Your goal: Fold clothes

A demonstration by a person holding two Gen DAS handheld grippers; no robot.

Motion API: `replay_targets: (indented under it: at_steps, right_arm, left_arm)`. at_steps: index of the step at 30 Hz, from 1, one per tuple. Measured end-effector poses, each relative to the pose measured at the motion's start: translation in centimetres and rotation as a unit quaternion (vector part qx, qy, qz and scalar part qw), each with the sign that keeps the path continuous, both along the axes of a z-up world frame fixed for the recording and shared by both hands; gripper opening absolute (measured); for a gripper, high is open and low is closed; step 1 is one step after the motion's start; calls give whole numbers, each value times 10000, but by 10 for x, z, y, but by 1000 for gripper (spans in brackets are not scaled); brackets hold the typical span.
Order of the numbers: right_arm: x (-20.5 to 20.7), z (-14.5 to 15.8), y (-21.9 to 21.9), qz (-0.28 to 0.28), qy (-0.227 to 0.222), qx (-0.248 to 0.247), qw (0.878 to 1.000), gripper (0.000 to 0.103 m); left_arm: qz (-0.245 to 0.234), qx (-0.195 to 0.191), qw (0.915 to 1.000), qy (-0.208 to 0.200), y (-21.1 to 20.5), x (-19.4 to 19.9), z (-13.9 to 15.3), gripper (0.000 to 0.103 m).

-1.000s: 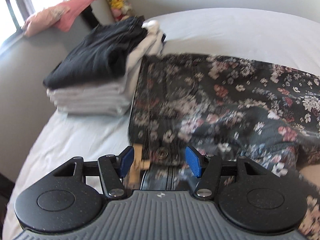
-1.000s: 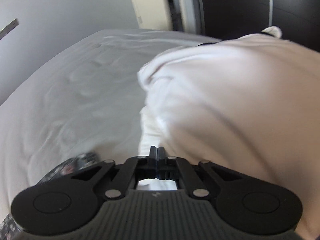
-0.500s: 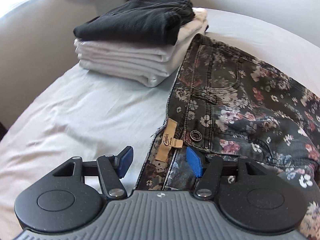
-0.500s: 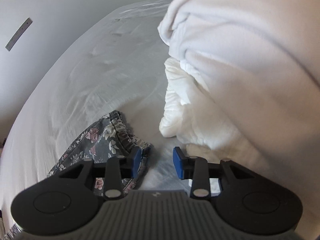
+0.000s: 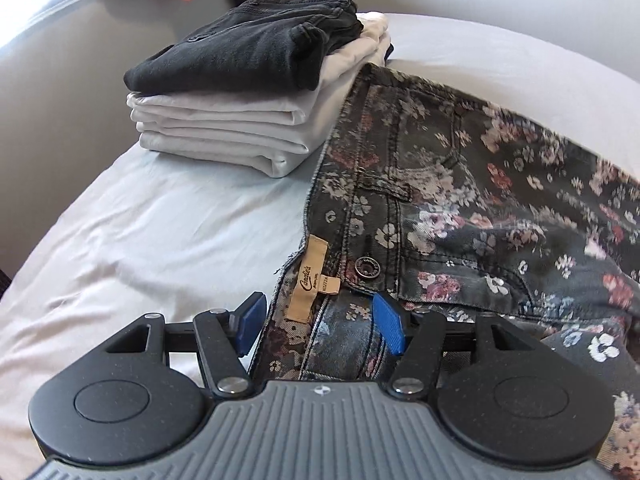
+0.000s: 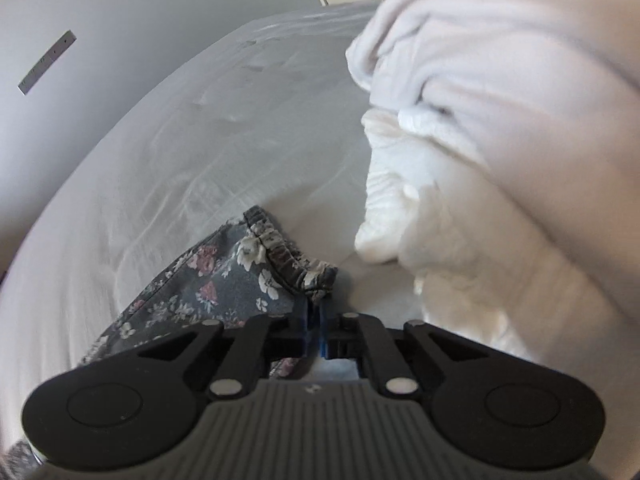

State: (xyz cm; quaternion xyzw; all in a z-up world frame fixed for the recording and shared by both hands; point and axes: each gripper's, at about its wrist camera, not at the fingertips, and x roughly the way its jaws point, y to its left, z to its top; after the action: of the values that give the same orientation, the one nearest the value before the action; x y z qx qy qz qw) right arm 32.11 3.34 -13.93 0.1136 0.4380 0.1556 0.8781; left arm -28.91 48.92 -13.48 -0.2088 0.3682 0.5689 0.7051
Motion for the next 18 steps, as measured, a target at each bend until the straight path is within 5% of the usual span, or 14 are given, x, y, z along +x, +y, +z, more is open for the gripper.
replay_targets:
  at_steps: [5, 11, 18]
  right_arm:
    - [8, -4, 7, -159, 94, -302, 9994, 6]
    - [1, 16, -24, 72, 230, -110, 9996, 25]
    - [-40, 32, -62, 763, 535, 30, 9956, 33]
  left_arm:
    - [-61, -76, 9999, -125, -1, -6, 4, 69]
    - [-727, -377, 9966, -113, -9, -16, 17, 70]
    - [-1241, -1248, 9844, 57, -14, -39, 29, 71]
